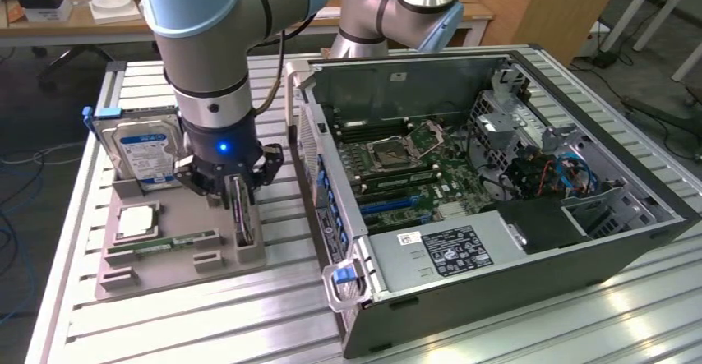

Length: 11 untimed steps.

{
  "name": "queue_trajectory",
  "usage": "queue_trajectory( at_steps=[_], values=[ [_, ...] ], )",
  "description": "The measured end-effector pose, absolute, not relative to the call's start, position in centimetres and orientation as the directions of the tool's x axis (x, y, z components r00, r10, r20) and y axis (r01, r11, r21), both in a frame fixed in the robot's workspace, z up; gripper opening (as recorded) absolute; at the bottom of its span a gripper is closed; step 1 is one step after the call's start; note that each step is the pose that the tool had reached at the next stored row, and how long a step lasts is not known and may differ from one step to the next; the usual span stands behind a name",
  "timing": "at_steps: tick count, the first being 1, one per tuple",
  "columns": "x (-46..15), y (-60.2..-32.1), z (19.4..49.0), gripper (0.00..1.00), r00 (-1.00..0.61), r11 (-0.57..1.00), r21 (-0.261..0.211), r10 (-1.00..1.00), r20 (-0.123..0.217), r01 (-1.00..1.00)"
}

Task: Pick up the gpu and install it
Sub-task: 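Pick up the gpu and move the gpu toward the slot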

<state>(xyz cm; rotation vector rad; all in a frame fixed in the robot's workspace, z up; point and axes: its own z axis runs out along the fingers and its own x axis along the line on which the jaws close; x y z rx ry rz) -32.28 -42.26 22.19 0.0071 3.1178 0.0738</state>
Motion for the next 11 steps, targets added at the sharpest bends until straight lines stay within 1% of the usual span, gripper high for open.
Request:
queue_trajectory(
  at_steps=[4,5,11],
  values=[
    [-32.28,-42.26,22.19,0.40,-1.000,0.999,0.047,0.005,-0.023,0.004],
    [-32.28,-42.26,22.19,0.33,-1.000,0.999,0.047,0.005,-0.023,0.004],
    [-32.28,-42.26,22.19,0.33,-1.000,0.999,0.047,0.005,-0.023,0.004]
  ],
)
